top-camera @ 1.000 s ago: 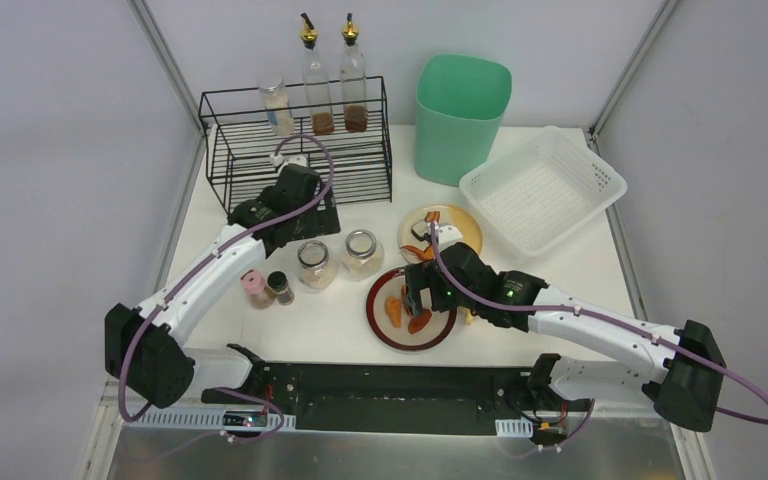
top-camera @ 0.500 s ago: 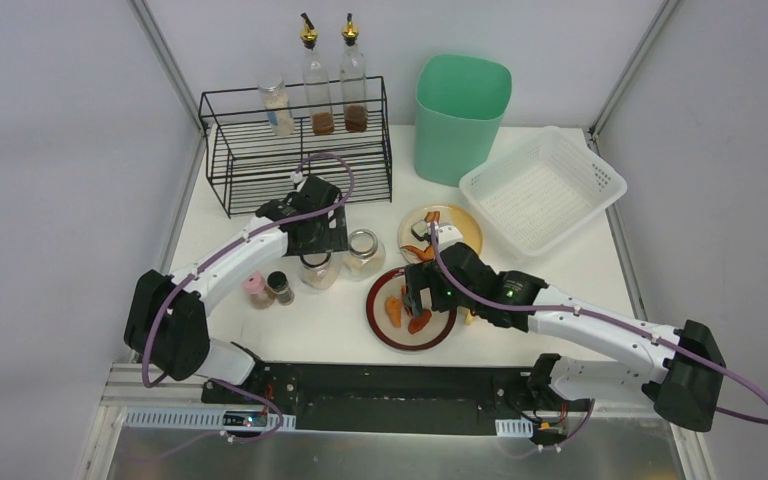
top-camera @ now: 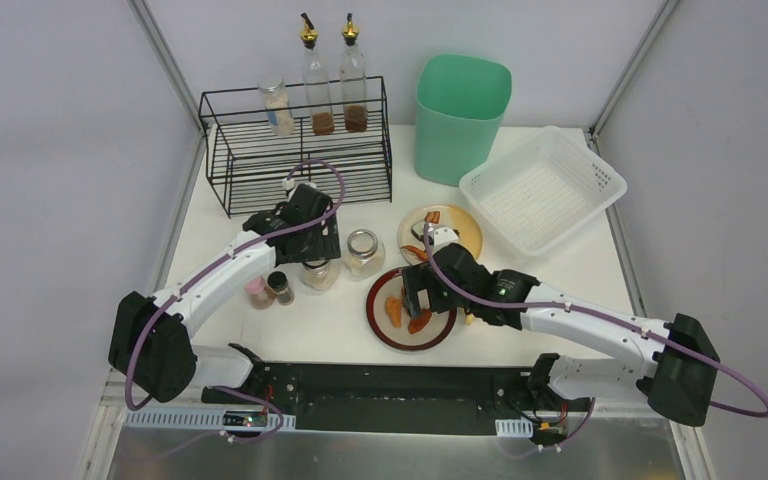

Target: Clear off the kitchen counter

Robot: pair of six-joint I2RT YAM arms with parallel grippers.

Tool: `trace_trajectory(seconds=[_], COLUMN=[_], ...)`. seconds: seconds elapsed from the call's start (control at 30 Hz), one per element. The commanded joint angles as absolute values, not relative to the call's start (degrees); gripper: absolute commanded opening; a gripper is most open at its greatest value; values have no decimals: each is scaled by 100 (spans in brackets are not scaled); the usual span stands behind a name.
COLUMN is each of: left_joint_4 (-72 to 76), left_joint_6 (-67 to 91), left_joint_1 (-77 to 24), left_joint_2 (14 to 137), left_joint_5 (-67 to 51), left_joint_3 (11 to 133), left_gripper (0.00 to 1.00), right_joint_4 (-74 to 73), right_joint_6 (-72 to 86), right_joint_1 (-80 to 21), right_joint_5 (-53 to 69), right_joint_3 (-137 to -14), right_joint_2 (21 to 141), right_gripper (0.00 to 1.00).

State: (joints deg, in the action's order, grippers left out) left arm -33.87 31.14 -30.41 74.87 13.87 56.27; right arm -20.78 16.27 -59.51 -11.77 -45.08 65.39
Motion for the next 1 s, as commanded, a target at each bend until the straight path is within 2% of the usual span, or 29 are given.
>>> trace_trajectory(seconds=[0.0,0.53,0.67,0.9,0.97], left_joint_4=[-3516,-3635,-3686,-3912,-3992], left_joint_6=[3230,3123,3080,2974,2927], left_joint_1=[-3094,-3135,-3171,-3199,-3208], left_joint_2=[7324,7687,7762,7676,7609], left_joint_5=[1323,1284,1290,1433,1451], left_joint_3=[5526,5791,5919,6374,6566], left_gripper=[81,68,49,0,0], right_joint_4=[-1992,-1990,-1978,-1976,-1977], right_joint_6=[1670,1677,1685,1687,1681], right_joint_1=[-5976,-5965,-5974,-5970,-5973], right_joint_5=[-1260,-1216,-1213,-1170,-1177], right_joint_3=[-4570,-4562,-4558,-4547,-4549], right_joint_2=[6592,6592,6570,6535,6526], right_gripper=[99,99,99,99,99])
